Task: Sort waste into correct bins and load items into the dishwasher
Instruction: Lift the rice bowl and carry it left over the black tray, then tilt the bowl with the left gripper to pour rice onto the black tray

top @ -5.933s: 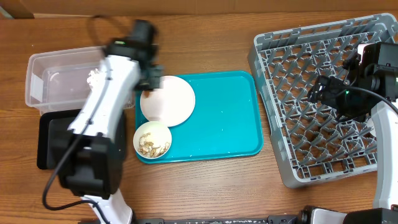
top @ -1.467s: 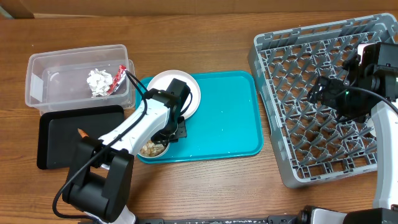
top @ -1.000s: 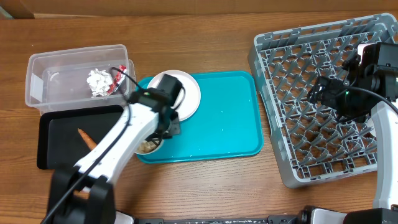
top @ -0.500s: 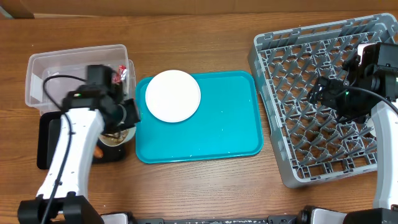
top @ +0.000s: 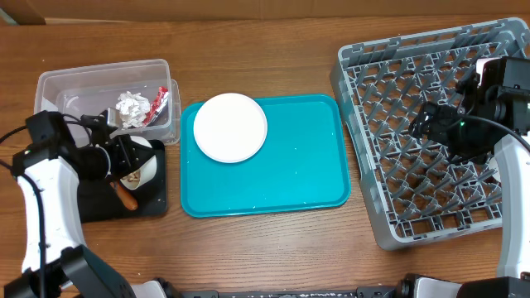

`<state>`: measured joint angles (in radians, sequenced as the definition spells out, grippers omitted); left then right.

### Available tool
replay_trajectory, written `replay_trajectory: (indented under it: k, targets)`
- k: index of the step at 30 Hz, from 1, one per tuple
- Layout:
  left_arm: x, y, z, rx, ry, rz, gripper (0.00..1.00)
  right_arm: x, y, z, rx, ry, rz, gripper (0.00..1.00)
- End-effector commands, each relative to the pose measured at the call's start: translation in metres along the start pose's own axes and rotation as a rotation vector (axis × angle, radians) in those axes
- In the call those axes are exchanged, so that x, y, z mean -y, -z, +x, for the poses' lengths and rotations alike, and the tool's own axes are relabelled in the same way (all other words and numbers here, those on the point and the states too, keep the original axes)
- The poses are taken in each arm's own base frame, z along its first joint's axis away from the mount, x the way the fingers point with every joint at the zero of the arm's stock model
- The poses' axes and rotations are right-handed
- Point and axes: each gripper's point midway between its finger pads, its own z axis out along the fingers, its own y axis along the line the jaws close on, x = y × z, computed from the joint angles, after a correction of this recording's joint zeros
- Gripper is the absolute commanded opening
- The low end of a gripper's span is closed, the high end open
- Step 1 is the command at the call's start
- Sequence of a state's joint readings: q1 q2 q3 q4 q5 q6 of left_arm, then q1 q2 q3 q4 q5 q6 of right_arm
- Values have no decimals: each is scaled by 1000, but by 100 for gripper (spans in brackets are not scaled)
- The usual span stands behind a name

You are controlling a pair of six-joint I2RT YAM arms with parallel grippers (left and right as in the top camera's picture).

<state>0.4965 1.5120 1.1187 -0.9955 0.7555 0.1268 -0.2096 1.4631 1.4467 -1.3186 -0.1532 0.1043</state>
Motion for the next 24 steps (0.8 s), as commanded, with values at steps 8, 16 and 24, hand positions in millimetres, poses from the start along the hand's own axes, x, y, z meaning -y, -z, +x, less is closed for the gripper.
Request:
replay_trajectory:
  k: [8,16,24]
  targets:
    - [11,-10,-6,14,-28,288,4,-3,10,-6,41,6,-12,100]
    - [3,-12,-3,16,20,416,4,-3,10,-7,42,6,-13,100]
    - [-12,8,-5,79,93,449,4,-3,11,-7,42,6,-12,100]
